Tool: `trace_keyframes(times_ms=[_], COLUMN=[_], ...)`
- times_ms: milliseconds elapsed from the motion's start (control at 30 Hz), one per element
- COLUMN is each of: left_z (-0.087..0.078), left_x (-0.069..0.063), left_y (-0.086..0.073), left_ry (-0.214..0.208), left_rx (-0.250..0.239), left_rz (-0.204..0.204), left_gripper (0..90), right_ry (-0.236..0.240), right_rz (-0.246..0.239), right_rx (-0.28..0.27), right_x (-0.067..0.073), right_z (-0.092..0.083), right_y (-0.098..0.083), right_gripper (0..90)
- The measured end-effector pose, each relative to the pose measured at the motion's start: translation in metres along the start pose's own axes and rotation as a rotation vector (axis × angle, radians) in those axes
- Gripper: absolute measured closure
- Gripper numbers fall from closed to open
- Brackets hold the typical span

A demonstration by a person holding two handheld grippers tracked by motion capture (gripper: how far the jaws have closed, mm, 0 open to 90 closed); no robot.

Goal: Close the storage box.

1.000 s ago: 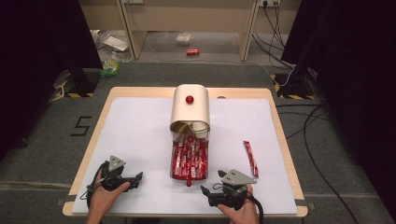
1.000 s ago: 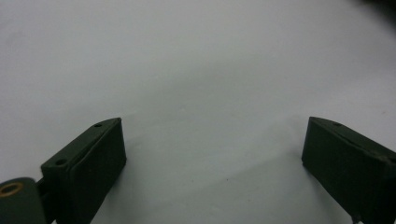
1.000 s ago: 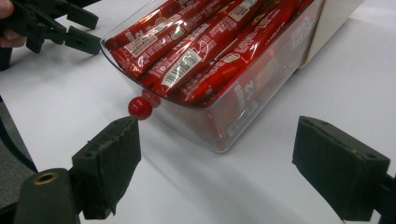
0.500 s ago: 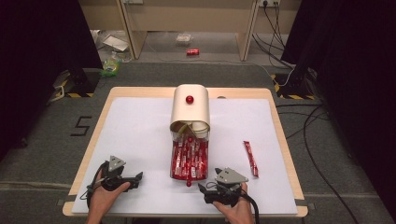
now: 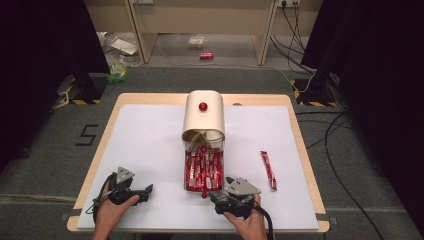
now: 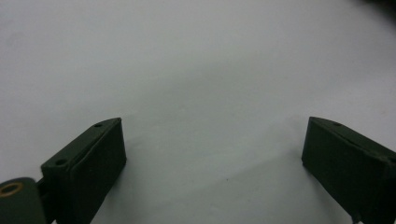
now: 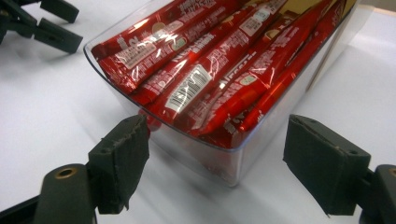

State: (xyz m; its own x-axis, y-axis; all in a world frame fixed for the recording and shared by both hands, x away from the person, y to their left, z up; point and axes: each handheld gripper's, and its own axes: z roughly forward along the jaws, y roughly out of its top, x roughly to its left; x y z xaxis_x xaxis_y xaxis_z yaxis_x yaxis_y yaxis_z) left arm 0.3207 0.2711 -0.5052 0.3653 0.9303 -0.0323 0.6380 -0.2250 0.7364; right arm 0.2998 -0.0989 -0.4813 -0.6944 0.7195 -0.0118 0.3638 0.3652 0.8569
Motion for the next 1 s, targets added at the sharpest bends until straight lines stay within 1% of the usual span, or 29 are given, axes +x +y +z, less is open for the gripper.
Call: trace_keyframes(times_ms=[67,167,300,367,500,800,900,967,1000], left_z=[0.0,0.0,0.0,0.0,0.0,0.0,0.0,0.0,0.0], left_x=[0.0,0.0,0.0,0.0,0.0,0.0,0.0,0.0,0.0], left_y=[0.0,0.0,0.0,0.0,0.0,0.0,0.0,0.0,0.0], left_ry=[0.0,0.0,0.0,0.0,0.0,0.0,0.0,0.0,0.0], left_rx=[0.0,0.0,0.0,0.0,0.0,-0.001,0.0,0.0,0.0], left_rz=[0.0,0.0,0.0,0.0,0.0,0.0,0.0,0.0,0.0], left_gripper=[5.4,5.5,5.4,5.5,5.4,5.4,5.5,5.5,5.5], right_ry=[0.002,-0.003,-0.017,-0.024,-0.03,-0.053,-0.054,-0.055,-0.057], right_rz=[0.006,-0.003,0.012,0.032,0.05,0.048,0.063,0.058,0.064], right_rx=[-0.009,-0.038,-0.058,-0.069,-0.07,-0.082,-0.083,-0.084,-0.082], right_x=[0.0,-0.001,-0.005,-0.006,-0.009,-0.014,-0.017,-0.02,-0.021], right_z=[0.002,0.004,0.004,0.005,0.006,0.015,0.019,0.022,0.024], right_y=[0.002,0.005,0.01,0.01,0.01,0.014,0.015,0.016,0.017], right_gripper=[22.9,23.3,23.5,23.9,23.2,22.4,22.0,21.6,21.4])
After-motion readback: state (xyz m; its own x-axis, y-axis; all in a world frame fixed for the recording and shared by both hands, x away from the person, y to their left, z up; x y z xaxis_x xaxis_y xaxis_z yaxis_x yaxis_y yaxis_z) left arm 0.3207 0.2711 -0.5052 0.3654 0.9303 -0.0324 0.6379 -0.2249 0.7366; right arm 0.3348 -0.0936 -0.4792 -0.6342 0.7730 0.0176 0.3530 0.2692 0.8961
